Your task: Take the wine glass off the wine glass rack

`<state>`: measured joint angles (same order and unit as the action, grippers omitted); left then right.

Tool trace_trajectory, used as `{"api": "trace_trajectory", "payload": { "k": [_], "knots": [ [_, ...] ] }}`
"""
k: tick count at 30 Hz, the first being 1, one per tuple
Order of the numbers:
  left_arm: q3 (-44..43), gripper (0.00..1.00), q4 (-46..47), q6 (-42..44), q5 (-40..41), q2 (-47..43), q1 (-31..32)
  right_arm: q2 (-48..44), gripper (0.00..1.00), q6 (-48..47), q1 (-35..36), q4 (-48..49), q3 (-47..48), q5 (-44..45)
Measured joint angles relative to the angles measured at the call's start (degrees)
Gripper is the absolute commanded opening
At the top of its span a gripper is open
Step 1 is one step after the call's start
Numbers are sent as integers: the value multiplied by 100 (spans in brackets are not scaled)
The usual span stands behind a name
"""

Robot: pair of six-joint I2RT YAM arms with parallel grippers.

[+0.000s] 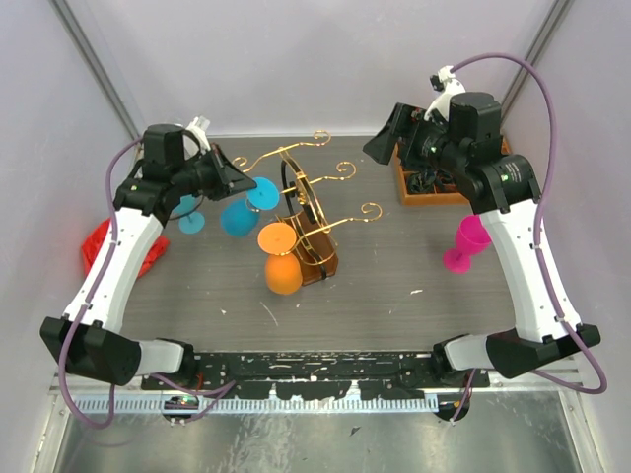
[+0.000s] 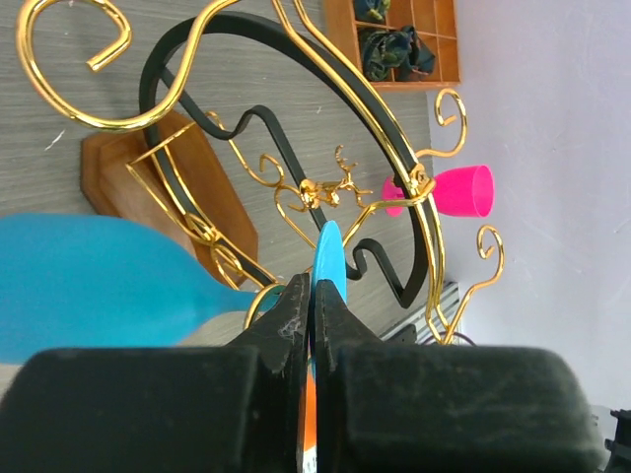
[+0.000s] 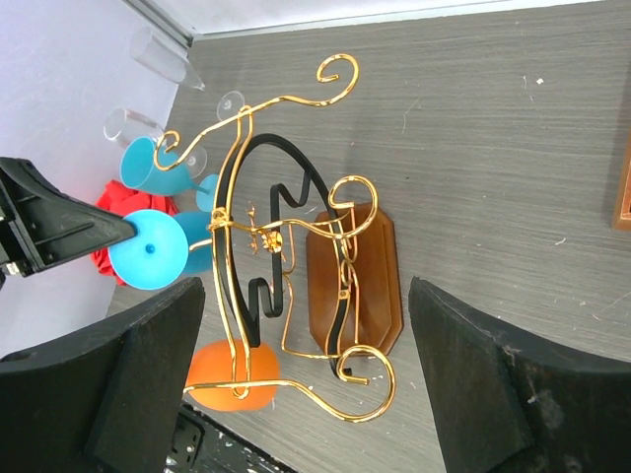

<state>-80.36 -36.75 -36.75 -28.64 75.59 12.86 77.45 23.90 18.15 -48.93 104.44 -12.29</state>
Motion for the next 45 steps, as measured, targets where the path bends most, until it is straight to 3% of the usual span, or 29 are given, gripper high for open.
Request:
{"api": "trace_trajectory", "payload": {
  "k": [4, 11, 13, 17, 35, 45],
  "knots": [
    [13, 20, 127, -63, -107, 0, 15, -31, 90, -4, 0, -2, -66, 44],
    [109, 30, 243, -129, -273, 72, 81, -39, 90, -24, 0, 0, -96, 66],
    [140, 23, 267, -131, -297, 120, 114, -52, 90, -31, 0, 0, -111, 70],
    [177, 0, 256, -116, -330, 197, 166, -94, 90, -68, 0, 0, -131, 92],
    [201, 0, -122, 66, -118, -343, -118, -179, 91, -129, 0, 2, -337, 120],
    [1134, 0, 844, -697, -717, -664, -199, -197, 91, -155, 0, 0, -393, 153]
  ]
}}
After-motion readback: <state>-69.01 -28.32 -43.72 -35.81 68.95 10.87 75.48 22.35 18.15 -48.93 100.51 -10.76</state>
